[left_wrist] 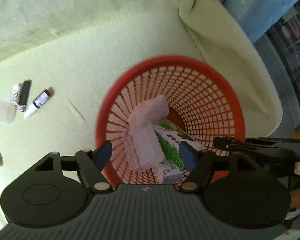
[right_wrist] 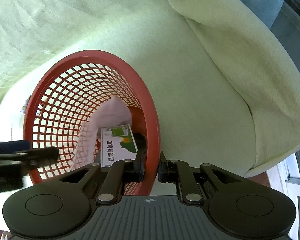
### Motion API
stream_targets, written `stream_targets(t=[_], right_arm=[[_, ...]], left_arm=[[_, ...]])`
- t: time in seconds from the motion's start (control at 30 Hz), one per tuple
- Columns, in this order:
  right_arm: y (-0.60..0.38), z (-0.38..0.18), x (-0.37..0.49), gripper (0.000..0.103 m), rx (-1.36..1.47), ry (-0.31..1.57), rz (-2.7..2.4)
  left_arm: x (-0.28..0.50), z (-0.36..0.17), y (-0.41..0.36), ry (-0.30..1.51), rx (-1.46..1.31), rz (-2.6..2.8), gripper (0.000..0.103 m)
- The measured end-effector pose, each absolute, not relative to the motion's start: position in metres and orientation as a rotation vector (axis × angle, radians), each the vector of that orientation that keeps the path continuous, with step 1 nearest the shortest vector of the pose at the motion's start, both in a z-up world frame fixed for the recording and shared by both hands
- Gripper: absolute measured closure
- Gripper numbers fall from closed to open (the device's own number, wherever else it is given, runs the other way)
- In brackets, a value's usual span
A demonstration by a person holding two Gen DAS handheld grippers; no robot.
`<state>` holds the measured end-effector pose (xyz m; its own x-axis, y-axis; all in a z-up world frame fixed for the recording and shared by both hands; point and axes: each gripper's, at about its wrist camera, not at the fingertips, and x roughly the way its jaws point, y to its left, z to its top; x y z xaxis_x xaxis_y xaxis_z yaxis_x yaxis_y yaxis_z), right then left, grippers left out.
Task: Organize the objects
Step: 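Release the clear plastic case into the basket with the left tool, then grasp the clear plastic cup by its rim with the left tool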
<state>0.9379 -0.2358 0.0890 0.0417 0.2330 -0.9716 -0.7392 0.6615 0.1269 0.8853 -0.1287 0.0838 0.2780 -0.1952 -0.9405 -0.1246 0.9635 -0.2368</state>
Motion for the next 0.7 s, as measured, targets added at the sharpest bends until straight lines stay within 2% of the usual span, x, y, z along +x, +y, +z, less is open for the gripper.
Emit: stream_targets(t=[0.27,0.4,0.53,0.7], right_arm=[[-0.235,0.087,0.938,0.093,-0.484,1.332,0.772],[-0.234,0.085,0.938,0.093,-0.481,1.336,0.752],[-0.232,0.085,0.936,0.093,-0.487,1.332,0.741],[-0.230,0.086,0.934,0.093,-0.494,1.332,0.717]], left_arm=[[0.842,0.102,-0.051,1.178,-0.253,0.123,0.034],[0.826,0.077,0.003,1.188,-0.199,0.261,0.035],[0.828,0.041,0.056,1.217,-0.137,0.349,0.045],[0.853,0.006,0.101,1.225,-0.095,0.359,0.046]])
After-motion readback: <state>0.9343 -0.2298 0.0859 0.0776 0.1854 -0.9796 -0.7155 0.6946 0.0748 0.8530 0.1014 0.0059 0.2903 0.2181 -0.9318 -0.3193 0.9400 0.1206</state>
